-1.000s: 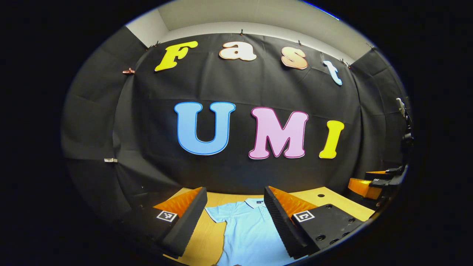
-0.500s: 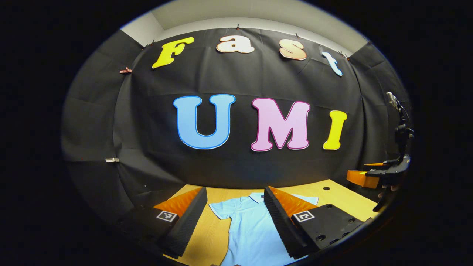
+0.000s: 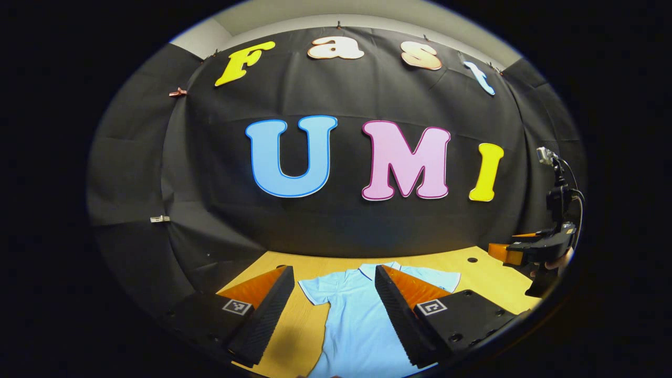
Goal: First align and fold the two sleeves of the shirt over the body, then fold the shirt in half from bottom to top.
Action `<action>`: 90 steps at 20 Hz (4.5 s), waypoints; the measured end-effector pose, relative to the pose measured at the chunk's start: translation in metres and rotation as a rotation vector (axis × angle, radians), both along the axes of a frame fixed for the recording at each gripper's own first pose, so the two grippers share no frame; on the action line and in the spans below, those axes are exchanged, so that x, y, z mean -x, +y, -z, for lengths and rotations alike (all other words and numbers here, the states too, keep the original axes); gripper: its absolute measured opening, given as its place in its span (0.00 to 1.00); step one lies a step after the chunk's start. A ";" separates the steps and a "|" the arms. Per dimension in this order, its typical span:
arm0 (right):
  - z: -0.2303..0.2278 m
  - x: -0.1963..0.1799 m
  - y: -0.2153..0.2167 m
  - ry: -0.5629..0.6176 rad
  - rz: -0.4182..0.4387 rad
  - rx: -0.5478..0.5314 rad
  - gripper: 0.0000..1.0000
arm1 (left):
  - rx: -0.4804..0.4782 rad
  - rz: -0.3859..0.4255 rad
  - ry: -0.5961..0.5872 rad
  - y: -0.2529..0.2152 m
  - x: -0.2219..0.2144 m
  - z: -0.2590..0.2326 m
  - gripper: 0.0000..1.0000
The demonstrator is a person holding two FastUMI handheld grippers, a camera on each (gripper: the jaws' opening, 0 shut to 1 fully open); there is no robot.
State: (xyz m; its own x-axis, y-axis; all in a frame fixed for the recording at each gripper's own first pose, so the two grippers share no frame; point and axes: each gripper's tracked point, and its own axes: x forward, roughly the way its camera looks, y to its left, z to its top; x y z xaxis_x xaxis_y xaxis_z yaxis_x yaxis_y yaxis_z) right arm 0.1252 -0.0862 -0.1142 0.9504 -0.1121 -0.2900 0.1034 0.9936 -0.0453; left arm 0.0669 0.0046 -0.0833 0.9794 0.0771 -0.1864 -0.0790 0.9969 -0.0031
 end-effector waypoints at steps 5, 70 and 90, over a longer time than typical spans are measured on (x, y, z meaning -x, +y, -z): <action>0.034 -0.037 -0.018 0.063 0.004 0.006 0.97 | -0.045 -0.022 0.050 -0.006 -0.008 0.019 0.98; 0.149 -0.227 0.024 0.240 -0.114 -0.001 0.09 | 0.039 -0.158 0.296 0.016 0.014 0.119 0.98; 0.155 -0.193 0.124 0.223 -0.265 0.063 0.99 | 0.103 -0.135 0.227 0.053 -0.071 0.127 0.98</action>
